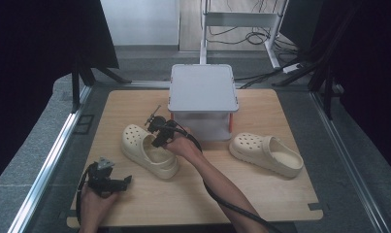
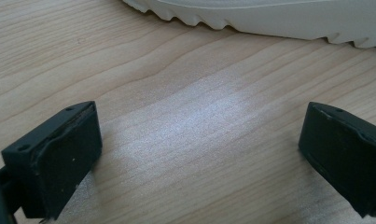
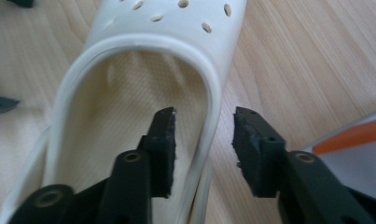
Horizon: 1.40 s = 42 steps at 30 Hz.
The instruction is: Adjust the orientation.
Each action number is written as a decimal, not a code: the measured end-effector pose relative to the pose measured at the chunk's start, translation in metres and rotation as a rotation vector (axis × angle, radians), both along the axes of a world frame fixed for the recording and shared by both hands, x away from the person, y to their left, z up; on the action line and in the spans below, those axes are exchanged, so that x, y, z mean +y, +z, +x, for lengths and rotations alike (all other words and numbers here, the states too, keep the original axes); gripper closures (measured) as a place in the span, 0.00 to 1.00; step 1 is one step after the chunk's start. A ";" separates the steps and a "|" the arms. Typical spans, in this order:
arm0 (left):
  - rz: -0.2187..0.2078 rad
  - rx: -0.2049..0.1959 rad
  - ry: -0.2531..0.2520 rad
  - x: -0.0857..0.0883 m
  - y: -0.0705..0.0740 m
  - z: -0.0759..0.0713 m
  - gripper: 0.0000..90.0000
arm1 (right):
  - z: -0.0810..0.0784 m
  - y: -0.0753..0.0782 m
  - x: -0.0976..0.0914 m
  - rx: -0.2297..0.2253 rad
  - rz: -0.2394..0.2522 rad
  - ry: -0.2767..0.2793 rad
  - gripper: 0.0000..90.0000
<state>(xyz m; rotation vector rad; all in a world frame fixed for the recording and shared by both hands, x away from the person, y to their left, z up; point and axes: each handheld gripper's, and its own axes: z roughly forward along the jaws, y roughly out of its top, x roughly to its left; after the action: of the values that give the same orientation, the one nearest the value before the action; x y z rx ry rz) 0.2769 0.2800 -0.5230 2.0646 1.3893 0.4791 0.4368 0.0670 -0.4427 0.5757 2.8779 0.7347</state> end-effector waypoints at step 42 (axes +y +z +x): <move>-0.001 0.000 -0.009 0.000 0.000 0.000 0.00 | -0.035 0.024 -0.036 0.065 0.015 -0.028 0.94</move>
<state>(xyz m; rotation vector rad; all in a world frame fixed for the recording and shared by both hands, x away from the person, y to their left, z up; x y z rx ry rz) 0.2770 0.2805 -0.5229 2.0690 1.3791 0.4748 0.4023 0.0306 -0.4190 0.6525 2.9188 0.7478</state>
